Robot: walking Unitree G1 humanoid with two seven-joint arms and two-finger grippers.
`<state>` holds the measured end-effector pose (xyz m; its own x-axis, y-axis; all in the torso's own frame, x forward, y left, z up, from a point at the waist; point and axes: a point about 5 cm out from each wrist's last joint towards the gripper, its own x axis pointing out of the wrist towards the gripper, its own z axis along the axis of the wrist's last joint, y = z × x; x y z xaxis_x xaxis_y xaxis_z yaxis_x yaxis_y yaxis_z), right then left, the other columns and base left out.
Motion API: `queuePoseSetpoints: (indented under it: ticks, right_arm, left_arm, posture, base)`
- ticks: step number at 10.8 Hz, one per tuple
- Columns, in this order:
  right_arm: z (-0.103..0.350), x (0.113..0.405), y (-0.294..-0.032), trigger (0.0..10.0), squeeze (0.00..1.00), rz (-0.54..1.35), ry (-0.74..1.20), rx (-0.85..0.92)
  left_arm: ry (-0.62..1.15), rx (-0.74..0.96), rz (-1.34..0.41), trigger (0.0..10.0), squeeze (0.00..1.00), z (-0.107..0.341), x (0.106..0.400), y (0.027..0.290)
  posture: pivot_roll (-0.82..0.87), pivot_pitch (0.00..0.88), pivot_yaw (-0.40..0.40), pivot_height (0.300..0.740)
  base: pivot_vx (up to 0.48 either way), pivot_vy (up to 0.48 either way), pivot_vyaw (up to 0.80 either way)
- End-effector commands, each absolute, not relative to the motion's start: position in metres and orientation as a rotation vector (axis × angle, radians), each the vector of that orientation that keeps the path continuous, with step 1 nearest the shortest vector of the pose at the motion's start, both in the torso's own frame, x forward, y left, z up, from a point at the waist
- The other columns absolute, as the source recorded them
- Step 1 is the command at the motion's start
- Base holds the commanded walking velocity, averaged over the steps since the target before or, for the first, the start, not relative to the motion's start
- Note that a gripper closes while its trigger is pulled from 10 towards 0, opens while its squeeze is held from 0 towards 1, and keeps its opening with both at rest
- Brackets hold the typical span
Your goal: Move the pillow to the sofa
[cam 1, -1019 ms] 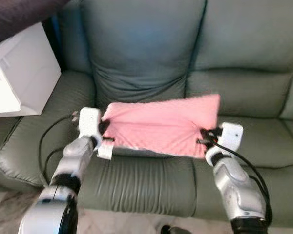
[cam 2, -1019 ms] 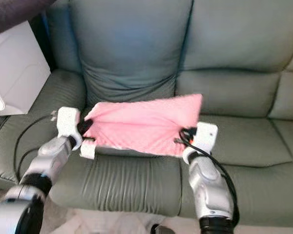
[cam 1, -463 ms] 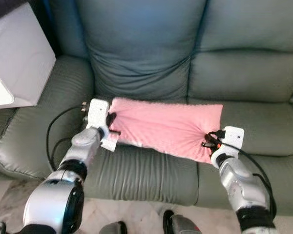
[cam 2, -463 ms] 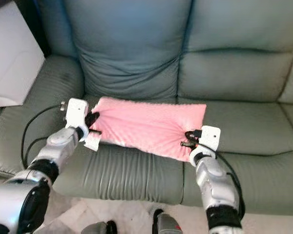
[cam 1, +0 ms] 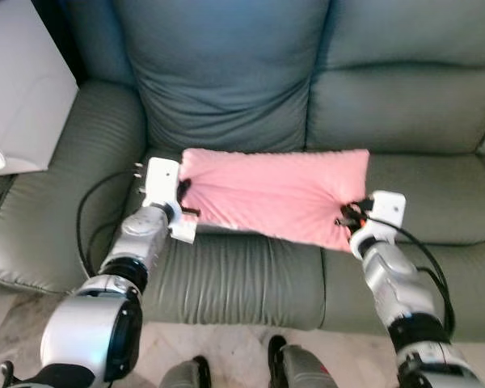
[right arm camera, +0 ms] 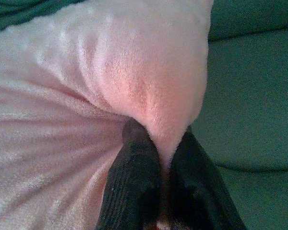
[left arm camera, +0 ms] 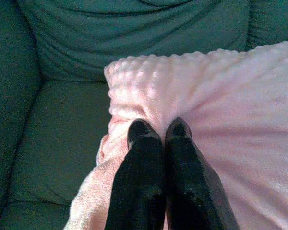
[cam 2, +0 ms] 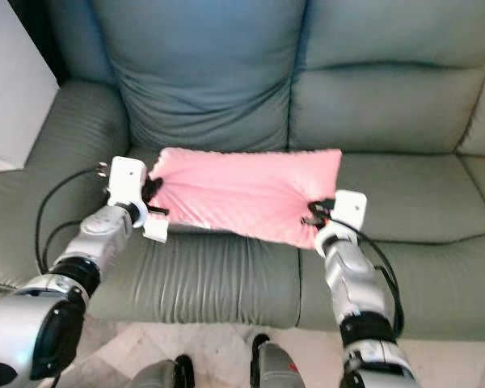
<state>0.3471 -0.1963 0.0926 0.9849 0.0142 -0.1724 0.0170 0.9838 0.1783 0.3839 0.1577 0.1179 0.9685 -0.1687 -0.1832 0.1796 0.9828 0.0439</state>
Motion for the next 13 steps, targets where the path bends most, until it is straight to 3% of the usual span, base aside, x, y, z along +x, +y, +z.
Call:
queuePoseSetpoints:
  ticks: [1,3,4,5,13]
  right_arm:
    - [0.091,0.346,-0.197,10.0,0.00,-0.012,0.165,0.203]
    - [0.088,0.349,-0.183,10.0,0.00,0.055,0.153,0.198]
    - [0.087,0.349,-0.183,10.0,1.00,0.060,0.148,0.200]
    - [0.087,0.348,-0.185,10.0,1.00,0.053,0.146,0.191]
    - [0.068,0.329,-0.194,10.0,1.00,0.051,0.151,0.182]
  left_arm:
    - [0.181,0.069,-0.119,10.0,0.00,0.117,0.383,0.173]
    - [0.145,0.091,-0.061,10.0,0.00,0.127,0.386,0.184]
    - [0.140,0.084,-0.056,10.0,0.38,0.128,0.387,0.185]
    - [0.129,0.075,-0.045,10.0,1.00,0.131,0.387,0.186]
    - [0.138,0.109,-0.025,10.0,1.00,0.123,0.384,0.187]
  posture:
    - [-0.15,0.333,0.061,0.740]
    - [-0.14,0.352,0.055,0.740]
    - [-0.15,0.357,0.054,0.740]
    - [-0.15,0.358,0.052,0.740]
    - [-0.15,0.358,0.055,0.740]
  base:
    - [0.000,0.000,0.00]
    - [0.000,0.000,0.00]
    - [0.000,0.000,0.00]
    - [0.000,0.000,0.00]
    - [0.000,0.000,0.00]
